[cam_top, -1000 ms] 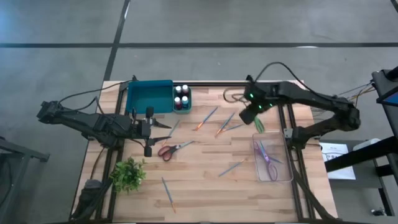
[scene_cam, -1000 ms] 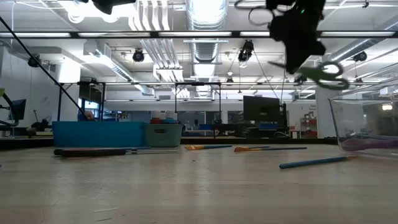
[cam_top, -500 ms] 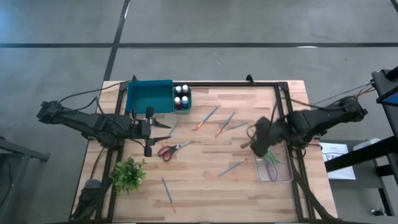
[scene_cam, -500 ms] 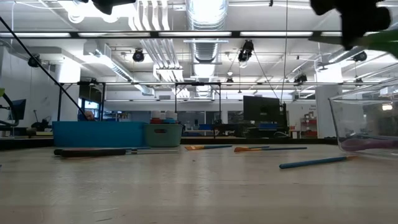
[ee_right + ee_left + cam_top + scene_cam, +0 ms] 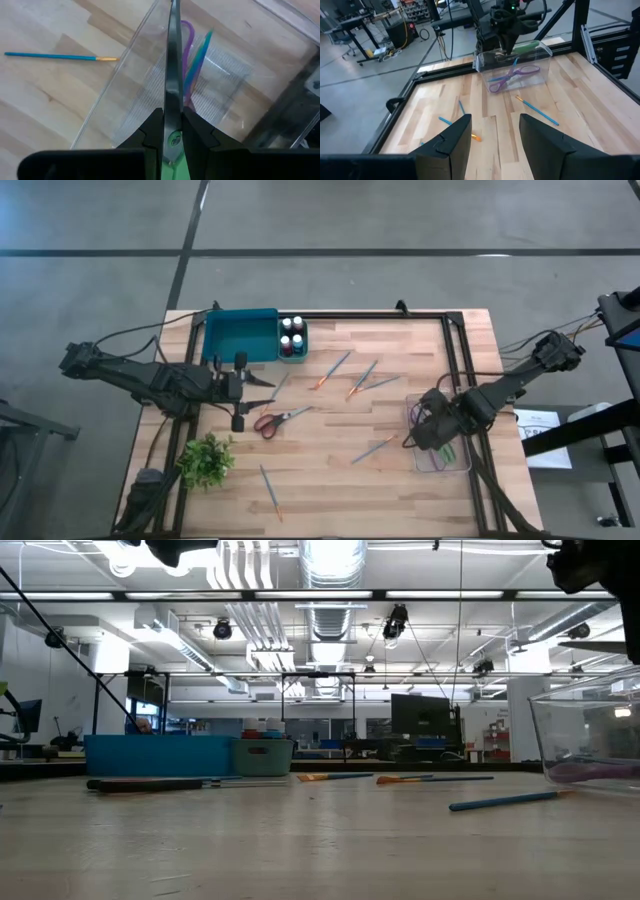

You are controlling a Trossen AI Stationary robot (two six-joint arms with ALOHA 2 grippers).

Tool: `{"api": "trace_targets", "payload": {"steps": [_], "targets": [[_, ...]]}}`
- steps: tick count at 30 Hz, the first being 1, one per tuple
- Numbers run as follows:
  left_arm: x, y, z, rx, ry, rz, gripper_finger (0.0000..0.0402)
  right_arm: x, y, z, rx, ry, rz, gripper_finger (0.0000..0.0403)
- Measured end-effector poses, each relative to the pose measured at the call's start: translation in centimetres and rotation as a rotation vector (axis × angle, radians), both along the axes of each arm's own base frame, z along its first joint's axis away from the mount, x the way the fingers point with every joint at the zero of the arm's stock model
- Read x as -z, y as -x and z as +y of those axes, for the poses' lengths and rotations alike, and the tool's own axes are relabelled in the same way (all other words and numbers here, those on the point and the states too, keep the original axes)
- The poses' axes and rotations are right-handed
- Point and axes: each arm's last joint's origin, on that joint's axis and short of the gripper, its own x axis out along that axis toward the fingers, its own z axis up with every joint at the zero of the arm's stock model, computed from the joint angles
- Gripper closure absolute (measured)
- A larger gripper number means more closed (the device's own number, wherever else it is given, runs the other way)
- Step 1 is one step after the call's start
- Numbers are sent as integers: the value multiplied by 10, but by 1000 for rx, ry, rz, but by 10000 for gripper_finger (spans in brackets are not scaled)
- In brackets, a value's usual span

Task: Pick & Place Paint Supplies
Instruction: Put the green scissors into the transparent bin, then put the black scissors into the transparent bin

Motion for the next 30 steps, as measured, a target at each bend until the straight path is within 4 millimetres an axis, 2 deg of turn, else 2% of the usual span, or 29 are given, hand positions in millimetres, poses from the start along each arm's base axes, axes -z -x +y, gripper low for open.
{"api": "trace_targets", "payload": {"steps": [8, 15, 17, 20, 24, 30], "targets": [[3, 1, 0, -6, 9, 32, 229, -2, 0, 1, -3, -24, 4, 356], [4, 1, 0, -6, 8, 39, 229, -4, 4, -1, -3, -16, 54, 229], [4, 1, 0, -6, 8, 39, 229, -5, 3, -1, -4, -17, 50, 205], [5, 1, 0, -6, 6, 47, 229, -8, 2, 0, -7, -9, 29, 193], [6, 2, 1, -8, 8, 66, 229, -19, -7, 4, -66, 9, -98, 190], [6, 2, 1, -8, 8, 66, 229, -52, -39, 18, -326, 123, -507, 189]]}}
